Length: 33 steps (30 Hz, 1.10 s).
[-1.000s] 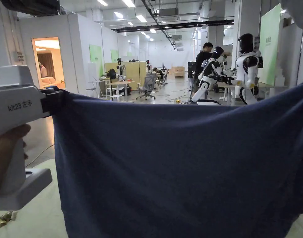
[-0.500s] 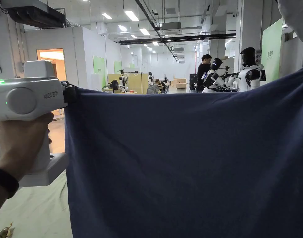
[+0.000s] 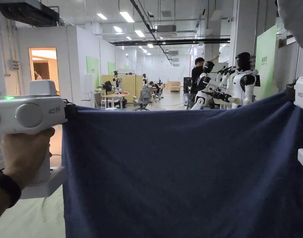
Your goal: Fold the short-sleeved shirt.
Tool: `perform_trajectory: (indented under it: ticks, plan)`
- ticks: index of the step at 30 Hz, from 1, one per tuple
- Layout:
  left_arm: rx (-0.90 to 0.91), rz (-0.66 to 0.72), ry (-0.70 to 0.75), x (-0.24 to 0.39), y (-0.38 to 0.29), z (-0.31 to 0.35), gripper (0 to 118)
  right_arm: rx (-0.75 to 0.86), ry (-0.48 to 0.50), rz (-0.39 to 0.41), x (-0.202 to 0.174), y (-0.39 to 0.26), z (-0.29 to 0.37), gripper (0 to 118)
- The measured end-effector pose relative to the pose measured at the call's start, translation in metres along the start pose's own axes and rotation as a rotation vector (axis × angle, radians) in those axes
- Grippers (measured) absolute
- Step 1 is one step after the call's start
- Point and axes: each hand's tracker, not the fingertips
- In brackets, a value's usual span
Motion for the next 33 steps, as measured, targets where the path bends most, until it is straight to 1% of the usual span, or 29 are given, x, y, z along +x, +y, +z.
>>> perform_trajectory:
  ticks: [4, 8, 10, 11, 12, 13, 14, 16, 19, 21, 22, 24, 25, 26, 27, 28, 29, 30, 31, 32, 33]
  plan:
    - [-0.013, -0.040, 0.019, 0.014, -0.011, -0.029, 6, 0.009, -0.020, -0.004, -0.013, -0.011, -0.024, 2]
    - [-0.018, 0.006, 0.029, 0.018, -0.018, -0.060, 6, -0.005, -0.043, 0.016, -0.023, -0.025, -0.064, 2]
    - [-0.012, 0.006, 0.029, 0.019, -0.023, -0.074, 6, -0.001, -0.060, 0.003, -0.027, -0.025, -0.067, 2]
    - [-0.008, -0.005, 0.033, 0.019, -0.024, -0.081, 6, -0.001, -0.069, -0.007, -0.029, -0.026, -0.071, 2]
    - [-0.021, -0.047, 0.054, 0.023, -0.026, -0.089, 6, 0.004, -0.087, -0.018, -0.032, -0.029, -0.075, 2]
    - [-0.015, -0.076, 0.051, 0.027, -0.029, -0.094, 6, 0.011, -0.110, 0.008, -0.037, -0.029, -0.080, 2]
    - [-0.010, -0.083, 0.050, 0.030, -0.031, -0.097, 6, 0.001, -0.101, 0.006, -0.038, -0.034, -0.087, 2]
    - [-0.006, -0.061, 0.054, 0.031, -0.035, -0.107, 6, -0.002, -0.112, 0.020, -0.044, -0.038, -0.096, 2]
    - [-0.004, -0.009, 0.083, 0.035, -0.044, -0.115, 6, -0.015, -0.100, -0.002, -0.048, -0.050, -0.095, 2]
    - [-0.014, 0.024, 0.056, 0.033, -0.058, -0.108, 6, -0.012, -0.069, -0.009, -0.046, -0.067, -0.084, 2]
    - [-0.014, 0.030, 0.038, 0.029, -0.073, -0.099, 6, -0.022, -0.040, -0.044, -0.044, -0.077, -0.075, 2]
    - [-0.024, 0.014, 0.011, 0.023, -0.097, -0.083, 6, -0.034, -0.014, -0.033, -0.040, -0.097, -0.053, 2]
    - [-0.034, -0.007, -0.017, 0.021, -0.112, -0.073, 6, -0.016, -0.026, -0.015, -0.038, -0.108, -0.037, 2]
    - [-0.047, -0.052, -0.047, 0.021, -0.130, -0.062, 6, -0.006, -0.004, 0.002, -0.031, -0.126, -0.037, 2]
    - [-0.075, -0.105, -0.063, 0.019, -0.151, -0.053, 6, -0.049, -0.013, -0.040, -0.025, -0.145, -0.019, 2]
    - [-0.094, -0.126, -0.068, 0.017, -0.166, -0.041, 6, -0.039, 0.007, -0.050, -0.020, -0.156, -0.005, 2]
    - [-0.123, -0.102, -0.086, 0.013, -0.183, -0.026, 6, -0.131, 0.046, -0.111, -0.016, -0.175, 0.011, 2]
    - [-0.145, -0.055, -0.113, 0.007, -0.199, -0.009, 6, -0.120, 0.026, -0.107, -0.012, -0.183, 0.043, 2]
    - [-0.158, -0.008, -0.123, 0.003, -0.214, 0.006, 6, -0.068, 0.040, -0.029, -0.009, -0.189, 0.061, 2]
    - [-0.192, 0.022, -0.114, -0.002, -0.232, 0.023, 6, -0.196, 0.070, -0.142, -0.005, -0.213, 0.080, 2]
    - [-0.229, 0.053, -0.114, -0.008, -0.251, 0.037, 6, -0.242, 0.049, -0.155, -0.002, -0.229, 0.101, 2]
